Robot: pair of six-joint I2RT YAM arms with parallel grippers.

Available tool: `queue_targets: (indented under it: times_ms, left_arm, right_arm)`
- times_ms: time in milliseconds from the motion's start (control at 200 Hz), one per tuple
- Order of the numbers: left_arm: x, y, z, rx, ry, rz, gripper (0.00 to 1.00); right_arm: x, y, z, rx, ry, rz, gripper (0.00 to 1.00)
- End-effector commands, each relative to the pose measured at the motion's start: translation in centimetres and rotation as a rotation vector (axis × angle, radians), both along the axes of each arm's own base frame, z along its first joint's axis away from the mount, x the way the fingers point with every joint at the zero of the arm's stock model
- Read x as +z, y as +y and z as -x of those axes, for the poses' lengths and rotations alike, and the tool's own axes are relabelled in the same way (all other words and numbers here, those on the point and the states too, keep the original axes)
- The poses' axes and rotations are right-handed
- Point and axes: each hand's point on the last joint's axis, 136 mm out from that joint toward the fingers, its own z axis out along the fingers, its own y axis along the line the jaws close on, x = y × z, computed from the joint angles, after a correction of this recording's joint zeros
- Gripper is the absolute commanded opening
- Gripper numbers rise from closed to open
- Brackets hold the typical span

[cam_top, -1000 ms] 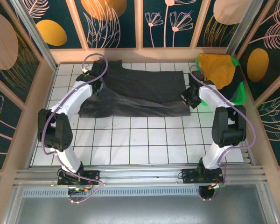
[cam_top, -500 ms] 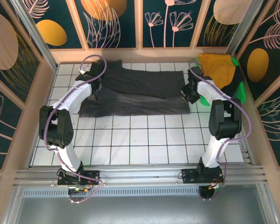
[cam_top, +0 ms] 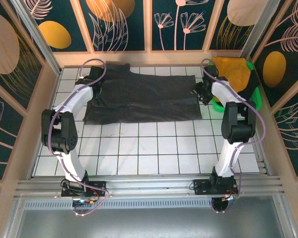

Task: Fold and stack the t-shirts

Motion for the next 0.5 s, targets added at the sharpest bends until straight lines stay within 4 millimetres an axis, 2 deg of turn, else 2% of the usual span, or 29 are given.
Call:
queue_targets:
  times_ms: [0,25,40,65,120,195,250,400,495]
  left_arm:
    - [-0.3,-1.7,2.7,-0.023,0.007,0.142,0.63]
    - [-1.4,-2.0,3.3,-0.025,0.026,0.169,0.6]
    - [-0.8,-2.2,3.5,-0.028,0.008,0.189,0.59]
    - [-1.4,-2.6,4.0,-0.031,0.017,0.215,0.55]
    - [-2.8,-3.3,4.6,-0.031,0.034,0.266,0.48]
    - [-4.3,-4.2,4.4,-0.032,0.042,0.326,0.34]
    - [-6.1,-4.6,3.8,-0.026,0.071,0.352,0.27]
    - [-9.1,-3.6,2.0,0.025,0.113,0.365,0.22]
    - [-10.6,-2.3,2.2,0.069,0.151,0.343,0.21]
  right_arm:
    - [2.8,-0.2,2.3,0.063,-0.084,0.056,0.75]
    - [2.6,0.0,3.1,0.072,-0.086,0.05,0.72]
    - [2.3,0.3,3.6,0.079,-0.082,0.046,0.71]
    - [1.9,0.8,4.3,0.093,-0.081,0.033,0.67]
    - [0.8,1.7,5.5,0.12,-0.075,0.008,0.55]
    - [-0.9,2.8,6.6,0.151,-0.045,-0.004,0.35]
    - [-2.0,3.2,6.9,0.163,-0.021,0.001,0.27]
    - [-3.8,3.4,5.5,0.184,-0.004,0.014,0.22]
    - [-6.0,2.9,5.2,0.193,0.061,0.056,0.2]
